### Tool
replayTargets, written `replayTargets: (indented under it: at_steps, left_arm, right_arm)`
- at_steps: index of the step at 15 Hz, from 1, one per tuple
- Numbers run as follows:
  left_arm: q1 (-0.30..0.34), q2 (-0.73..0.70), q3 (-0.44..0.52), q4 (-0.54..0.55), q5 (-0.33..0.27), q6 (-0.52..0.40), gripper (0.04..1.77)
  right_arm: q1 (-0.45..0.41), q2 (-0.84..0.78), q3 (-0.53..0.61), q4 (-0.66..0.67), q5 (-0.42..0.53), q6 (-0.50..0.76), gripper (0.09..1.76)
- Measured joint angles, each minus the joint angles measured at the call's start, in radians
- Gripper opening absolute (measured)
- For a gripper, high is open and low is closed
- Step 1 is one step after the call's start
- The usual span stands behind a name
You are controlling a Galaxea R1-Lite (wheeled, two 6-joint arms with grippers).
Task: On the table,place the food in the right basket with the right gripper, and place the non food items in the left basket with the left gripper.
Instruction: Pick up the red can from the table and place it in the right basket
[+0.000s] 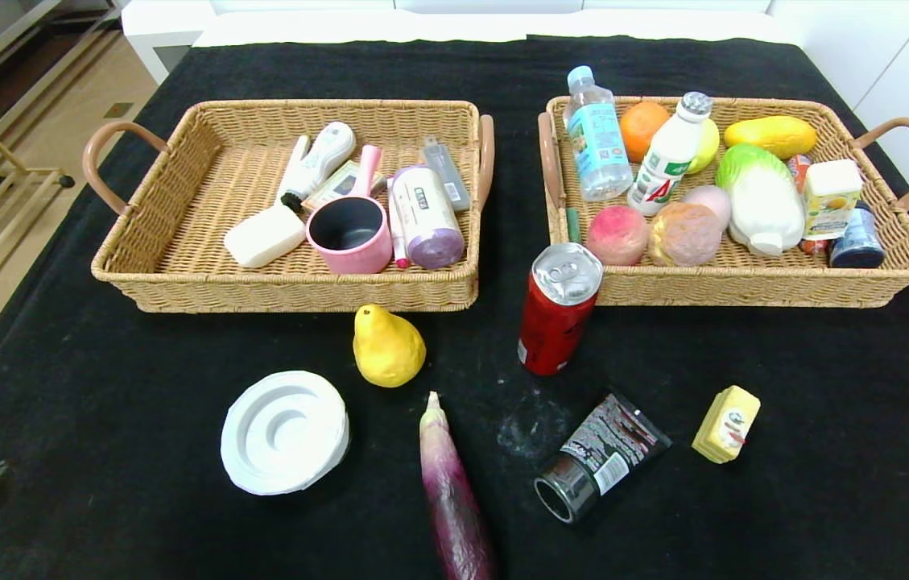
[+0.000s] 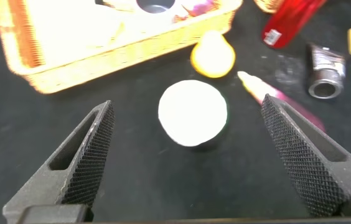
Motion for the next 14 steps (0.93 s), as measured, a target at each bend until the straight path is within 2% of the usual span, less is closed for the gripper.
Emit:
replayTargets:
  at_steps: [2, 6, 10, 14]
  left_arm:
    - [-0.018, 0.063, -0.017, -0.044, -0.024, 0.0, 1.72]
    - [-0.141, 0.17, -0.038, -0.116, -0.025, 0.001, 1.72]
    - [-0.255, 0.284, -0.101, -0.126, -0.023, 0.017, 1.72]
    - [-0.347, 0.388, -0.164, -0.127, -0.02, 0.059, 1.72]
  right_arm:
    - [0.075, 0.063, -0.005, -0.031, 0.0, 0.0, 1.71]
    - [0.192, 0.163, -0.024, -0.046, 0.0, -0.011, 1.71]
    - [0.276, 0.241, -0.042, -0.047, -0.006, -0.074, 1.71]
    - [0.34, 0.313, -0.059, -0.048, -0.005, -0.078, 1.71]
